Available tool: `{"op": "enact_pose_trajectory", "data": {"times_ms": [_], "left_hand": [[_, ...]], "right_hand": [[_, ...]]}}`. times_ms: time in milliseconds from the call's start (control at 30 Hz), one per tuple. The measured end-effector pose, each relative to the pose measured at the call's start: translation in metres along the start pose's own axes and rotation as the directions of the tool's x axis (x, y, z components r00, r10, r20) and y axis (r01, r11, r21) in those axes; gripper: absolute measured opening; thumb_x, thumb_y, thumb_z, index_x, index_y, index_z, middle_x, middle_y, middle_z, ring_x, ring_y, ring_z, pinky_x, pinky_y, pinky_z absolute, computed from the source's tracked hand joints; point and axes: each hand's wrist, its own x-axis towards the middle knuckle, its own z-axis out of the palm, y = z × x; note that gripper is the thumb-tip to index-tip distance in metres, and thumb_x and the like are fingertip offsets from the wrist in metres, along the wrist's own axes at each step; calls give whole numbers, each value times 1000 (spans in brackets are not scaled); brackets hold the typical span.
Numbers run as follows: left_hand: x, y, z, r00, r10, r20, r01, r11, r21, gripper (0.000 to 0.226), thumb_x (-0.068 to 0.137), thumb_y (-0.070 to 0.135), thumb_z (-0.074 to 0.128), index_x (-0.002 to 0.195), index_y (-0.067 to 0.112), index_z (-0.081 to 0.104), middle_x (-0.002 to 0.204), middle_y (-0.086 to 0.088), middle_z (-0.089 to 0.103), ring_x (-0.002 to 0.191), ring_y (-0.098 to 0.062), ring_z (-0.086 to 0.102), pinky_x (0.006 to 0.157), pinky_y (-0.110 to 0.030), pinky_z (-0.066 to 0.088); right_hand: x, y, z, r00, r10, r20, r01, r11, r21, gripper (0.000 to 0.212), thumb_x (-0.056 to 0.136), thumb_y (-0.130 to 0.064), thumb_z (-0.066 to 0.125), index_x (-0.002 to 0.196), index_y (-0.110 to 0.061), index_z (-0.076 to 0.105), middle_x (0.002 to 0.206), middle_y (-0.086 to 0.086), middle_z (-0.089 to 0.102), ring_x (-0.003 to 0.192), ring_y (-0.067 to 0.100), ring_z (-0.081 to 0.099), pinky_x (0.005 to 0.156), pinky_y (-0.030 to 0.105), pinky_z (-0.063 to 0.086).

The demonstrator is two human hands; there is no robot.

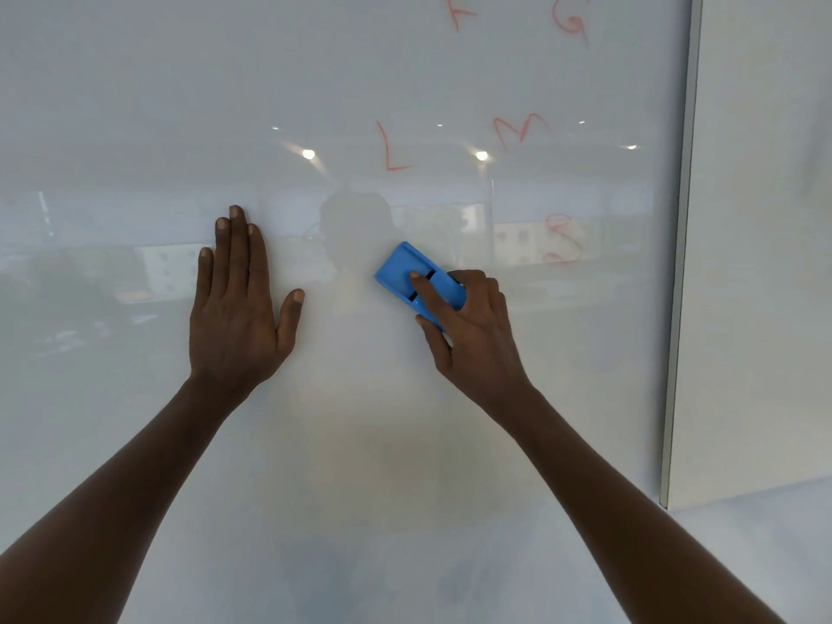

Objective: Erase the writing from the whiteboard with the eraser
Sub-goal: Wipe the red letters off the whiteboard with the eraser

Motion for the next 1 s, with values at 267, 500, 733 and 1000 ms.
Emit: {"op": "enact_pose_trajectory", "data": {"times_ms": [267,500,733,1000], "left_hand": [[0,-1,0,1000,-6,29,5,1000,20,77,107,45,31,164,-1,7,173,-17,-1,162,-30,-2,132,-43,6],[0,-1,1,1000,-5,22,4,999,34,77,107,45,32,164,-2,8,173,-17,-1,162,-30,-1,132,-43,6],[0,0,1,1000,-13,28,12,999,31,77,106,44,34,163,-2,9,174,-17,1,162,-29,-1,132,-43,7],[0,2,0,999,-21,24,21,1000,19,77,106,43,35,163,-3,11,173,-18,3,162,-30,1,132,-46,10]], "right_hand": [[11,57,-26,990,107,-95,-111,993,-34,51,93,-24,64,142,-19,50,111,23,50,101,35,47,85,44,43],[-2,106,-50,923,354,-150,-359,933,-9,60,94,-24,63,148,-20,37,119,24,44,108,35,47,89,47,52],[-10,97,-40,777,578,-249,-579,812,79,57,96,-30,59,148,-20,37,114,21,42,104,31,46,85,37,49],[12,63,-19,534,771,-347,-708,632,315,52,97,-29,59,144,-12,45,102,17,40,97,30,47,80,24,36]]}}
